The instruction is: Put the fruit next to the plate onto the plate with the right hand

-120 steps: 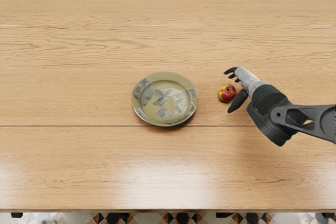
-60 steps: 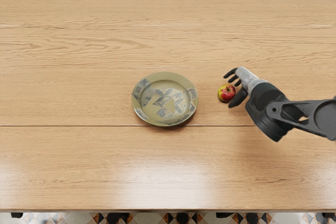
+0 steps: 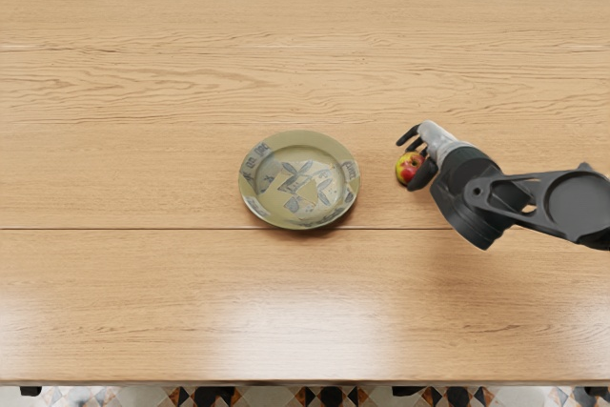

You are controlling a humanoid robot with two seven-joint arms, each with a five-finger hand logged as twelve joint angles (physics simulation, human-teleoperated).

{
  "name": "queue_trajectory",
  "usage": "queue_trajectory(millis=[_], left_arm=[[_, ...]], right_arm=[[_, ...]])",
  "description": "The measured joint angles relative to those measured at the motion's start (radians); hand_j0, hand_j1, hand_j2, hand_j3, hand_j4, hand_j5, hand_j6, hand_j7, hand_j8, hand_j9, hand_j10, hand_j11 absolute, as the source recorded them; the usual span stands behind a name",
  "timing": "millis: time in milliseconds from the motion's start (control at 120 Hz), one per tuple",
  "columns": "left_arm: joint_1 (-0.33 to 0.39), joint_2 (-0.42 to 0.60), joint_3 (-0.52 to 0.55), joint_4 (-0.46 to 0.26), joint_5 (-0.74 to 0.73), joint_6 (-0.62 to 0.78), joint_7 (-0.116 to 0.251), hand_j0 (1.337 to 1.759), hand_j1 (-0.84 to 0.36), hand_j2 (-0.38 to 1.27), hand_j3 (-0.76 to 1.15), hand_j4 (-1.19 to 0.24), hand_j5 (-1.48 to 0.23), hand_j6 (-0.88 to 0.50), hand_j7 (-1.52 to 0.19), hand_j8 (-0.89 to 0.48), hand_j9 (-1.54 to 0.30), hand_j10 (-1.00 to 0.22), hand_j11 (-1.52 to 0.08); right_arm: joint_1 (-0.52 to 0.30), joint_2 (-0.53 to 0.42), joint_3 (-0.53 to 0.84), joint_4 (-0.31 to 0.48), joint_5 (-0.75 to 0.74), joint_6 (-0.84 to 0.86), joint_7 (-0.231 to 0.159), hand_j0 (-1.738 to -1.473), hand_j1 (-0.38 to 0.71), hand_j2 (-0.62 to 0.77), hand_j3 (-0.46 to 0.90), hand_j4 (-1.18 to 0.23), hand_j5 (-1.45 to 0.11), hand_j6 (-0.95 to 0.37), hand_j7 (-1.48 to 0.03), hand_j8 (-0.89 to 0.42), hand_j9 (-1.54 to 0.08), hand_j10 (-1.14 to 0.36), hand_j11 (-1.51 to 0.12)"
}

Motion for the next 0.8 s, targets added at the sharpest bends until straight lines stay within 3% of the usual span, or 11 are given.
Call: queue_trajectory(millis=[117,200,392,692,800], left_arm=[[0.000,0.000,0.000,0.000,0.000,0.000,0.000,1.658,0.05,0.05,0.00,-0.25,-0.32,-0.25,-0.32,-0.25,-0.32,-0.25,-0.32],[-0.001,0.000,0.000,0.000,0.000,0.000,0.000,1.658,0.05,0.05,0.00,-0.25,-0.32,-0.25,-0.32,-0.25,-0.32,-0.25,-0.32],[0.000,0.000,0.000,0.000,0.000,0.000,0.000,1.658,0.05,0.05,0.00,-0.25,-0.32,-0.25,-0.32,-0.25,-0.32,-0.25,-0.32],[-0.001,0.000,0.000,0.000,0.000,0.000,0.000,1.658,0.05,0.05,0.00,-0.25,-0.32,-0.25,-0.32,-0.25,-0.32,-0.25,-0.32],[0.000,0.000,0.000,0.000,0.000,0.000,0.000,1.658,0.05,0.05,0.00,-0.25,-0.32,-0.25,-0.32,-0.25,-0.32,-0.25,-0.32]], right_arm=[[0.000,0.010,-0.001,-0.010,0.002,0.000,0.000,-1.658,0.19,-0.08,0.00,-0.46,-0.60,-0.46,-0.59,-0.46,-0.60,-0.46,-0.60],[0.000,0.013,-0.001,-0.012,0.003,0.001,0.000,-1.656,0.22,-0.05,0.00,-0.50,-0.66,-0.45,-0.65,-0.41,-0.66,-0.50,-0.66],[0.008,0.008,-0.001,-0.012,0.016,0.001,0.000,-1.655,0.25,0.14,0.00,-0.59,-0.80,-0.45,-0.78,-0.41,-0.80,-0.59,-0.80],[0.103,-0.043,-0.002,0.016,0.153,0.004,0.000,-1.655,0.24,0.42,0.00,-0.68,-0.92,-0.56,-0.90,-0.49,-0.92,-0.69,-0.92],[0.152,-0.054,0.003,0.019,0.218,0.076,-0.001,-1.656,0.24,0.45,0.00,-0.69,-0.93,-0.58,-0.92,-0.49,-0.94,-0.70,-0.93]])
